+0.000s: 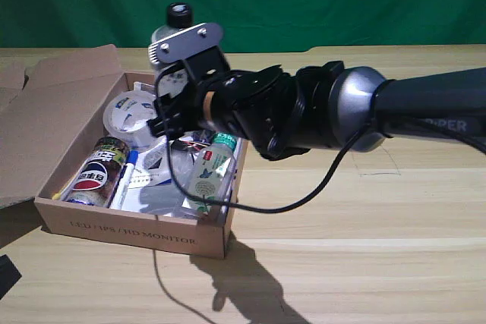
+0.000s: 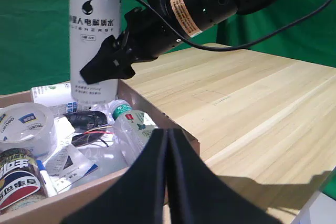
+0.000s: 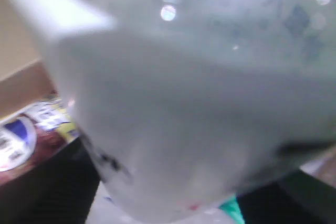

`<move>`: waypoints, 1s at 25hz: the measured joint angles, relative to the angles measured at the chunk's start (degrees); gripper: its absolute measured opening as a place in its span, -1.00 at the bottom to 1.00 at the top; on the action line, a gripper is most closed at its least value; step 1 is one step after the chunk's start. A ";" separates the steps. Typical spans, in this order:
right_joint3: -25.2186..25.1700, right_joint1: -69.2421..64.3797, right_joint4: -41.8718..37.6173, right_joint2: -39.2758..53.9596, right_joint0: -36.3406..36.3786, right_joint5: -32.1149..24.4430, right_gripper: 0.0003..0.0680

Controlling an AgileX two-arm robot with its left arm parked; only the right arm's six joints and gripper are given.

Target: Place the white bottle into the box.

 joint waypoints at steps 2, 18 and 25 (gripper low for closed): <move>-0.19 0.63 -3.01 -0.58 1.77 0.00 0.57; -1.05 8.32 -12.87 -1.91 2.59 8.48 0.58; -1.16 6.51 -11.88 -1.91 2.59 9.55 1.00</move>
